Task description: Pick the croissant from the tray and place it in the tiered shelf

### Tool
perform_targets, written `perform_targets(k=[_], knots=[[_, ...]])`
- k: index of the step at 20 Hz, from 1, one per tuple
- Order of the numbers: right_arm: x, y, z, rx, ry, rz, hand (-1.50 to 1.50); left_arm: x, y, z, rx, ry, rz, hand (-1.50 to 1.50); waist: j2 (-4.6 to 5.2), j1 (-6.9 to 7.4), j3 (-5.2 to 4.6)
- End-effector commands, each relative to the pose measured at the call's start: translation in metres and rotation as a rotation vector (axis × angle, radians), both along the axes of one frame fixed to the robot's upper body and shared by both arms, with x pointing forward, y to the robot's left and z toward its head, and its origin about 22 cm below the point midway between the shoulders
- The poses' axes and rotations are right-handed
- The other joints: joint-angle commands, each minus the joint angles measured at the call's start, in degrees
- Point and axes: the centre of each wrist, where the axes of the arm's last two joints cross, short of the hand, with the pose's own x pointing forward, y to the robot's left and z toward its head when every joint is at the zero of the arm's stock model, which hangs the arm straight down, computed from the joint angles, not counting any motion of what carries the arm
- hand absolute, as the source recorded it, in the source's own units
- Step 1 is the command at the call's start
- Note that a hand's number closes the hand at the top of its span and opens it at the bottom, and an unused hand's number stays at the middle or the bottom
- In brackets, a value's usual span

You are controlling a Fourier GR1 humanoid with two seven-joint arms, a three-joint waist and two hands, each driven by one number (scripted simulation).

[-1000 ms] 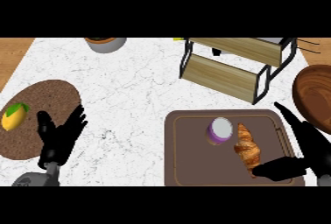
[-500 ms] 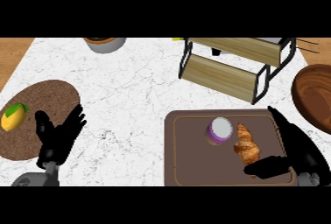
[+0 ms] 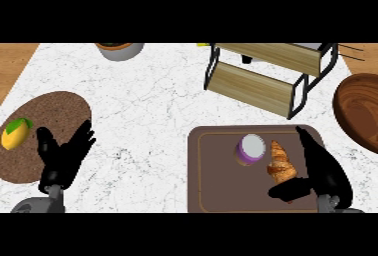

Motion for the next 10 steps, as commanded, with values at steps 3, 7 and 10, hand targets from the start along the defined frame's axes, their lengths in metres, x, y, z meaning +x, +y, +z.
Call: perform_targets(k=[3, 7, 10], knots=[[0.010, 0.000, -0.024, -0.053, 0.007, -0.022, -1.50, -0.001, -0.020, -0.001, -0.025, 0.007, -0.019, 0.00, 0.01, 0.05, 0.01], [0.017, -0.009, -0.026, -0.072, -0.021, -0.032, -1.50, -0.006, -0.006, 0.012, -0.010, -0.004, -0.004, 0.00, -0.02, 0.07, 0.01], [0.024, -0.008, -0.043, -0.050, -0.049, -0.019, -1.50, 0.007, -0.007, -0.003, 0.005, -0.013, -0.003, 0.00, 0.03, -0.01, 0.00]])
